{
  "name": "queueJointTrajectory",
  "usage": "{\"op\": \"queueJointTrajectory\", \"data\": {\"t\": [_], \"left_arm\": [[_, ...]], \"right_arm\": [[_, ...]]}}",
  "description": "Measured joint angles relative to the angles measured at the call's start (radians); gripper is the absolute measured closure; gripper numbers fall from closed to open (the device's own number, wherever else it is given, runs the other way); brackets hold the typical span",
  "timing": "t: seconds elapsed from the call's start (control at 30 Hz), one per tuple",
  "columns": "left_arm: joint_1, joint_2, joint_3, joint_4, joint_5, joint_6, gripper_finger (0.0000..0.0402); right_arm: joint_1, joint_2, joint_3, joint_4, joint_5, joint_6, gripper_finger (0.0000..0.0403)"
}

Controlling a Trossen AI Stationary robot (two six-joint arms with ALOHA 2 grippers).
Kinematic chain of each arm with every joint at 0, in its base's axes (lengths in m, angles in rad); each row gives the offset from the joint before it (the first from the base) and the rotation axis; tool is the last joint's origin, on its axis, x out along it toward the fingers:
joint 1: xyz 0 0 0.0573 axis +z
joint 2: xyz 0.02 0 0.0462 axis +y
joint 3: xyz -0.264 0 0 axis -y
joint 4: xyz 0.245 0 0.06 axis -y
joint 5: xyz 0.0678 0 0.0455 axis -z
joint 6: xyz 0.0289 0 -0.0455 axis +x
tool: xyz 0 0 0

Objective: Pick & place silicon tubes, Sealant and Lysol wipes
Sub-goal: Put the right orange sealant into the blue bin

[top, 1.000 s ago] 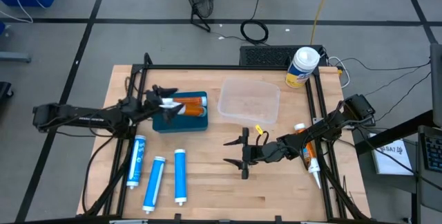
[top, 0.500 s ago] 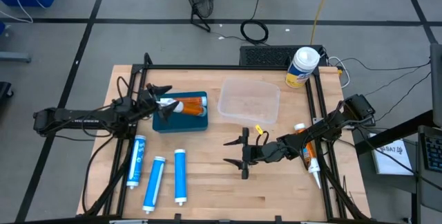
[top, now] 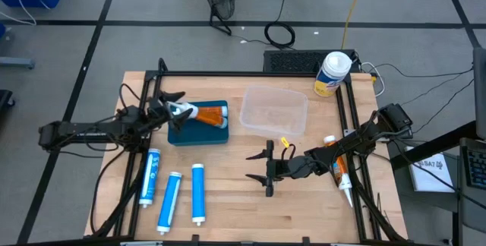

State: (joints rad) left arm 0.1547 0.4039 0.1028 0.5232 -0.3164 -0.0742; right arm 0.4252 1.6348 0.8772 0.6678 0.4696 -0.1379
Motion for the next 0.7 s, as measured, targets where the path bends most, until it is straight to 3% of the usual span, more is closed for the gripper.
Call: {"op": "queueJointTrajectory", "data": {"t": [0.33,0.7], "left_arm": [[0.000,-0.047,0.000,-0.028,0.006,-0.018,0.0005],[-0.001,-0.126,0.000,-0.025,0.166,-0.034,0.0004]], "right_arm": [[0.000,0.000,0.000,0.000,0.000,0.006,0.0165],[0.000,0.000,0.000,-0.002,0.000,0.007,0.0165]]}}
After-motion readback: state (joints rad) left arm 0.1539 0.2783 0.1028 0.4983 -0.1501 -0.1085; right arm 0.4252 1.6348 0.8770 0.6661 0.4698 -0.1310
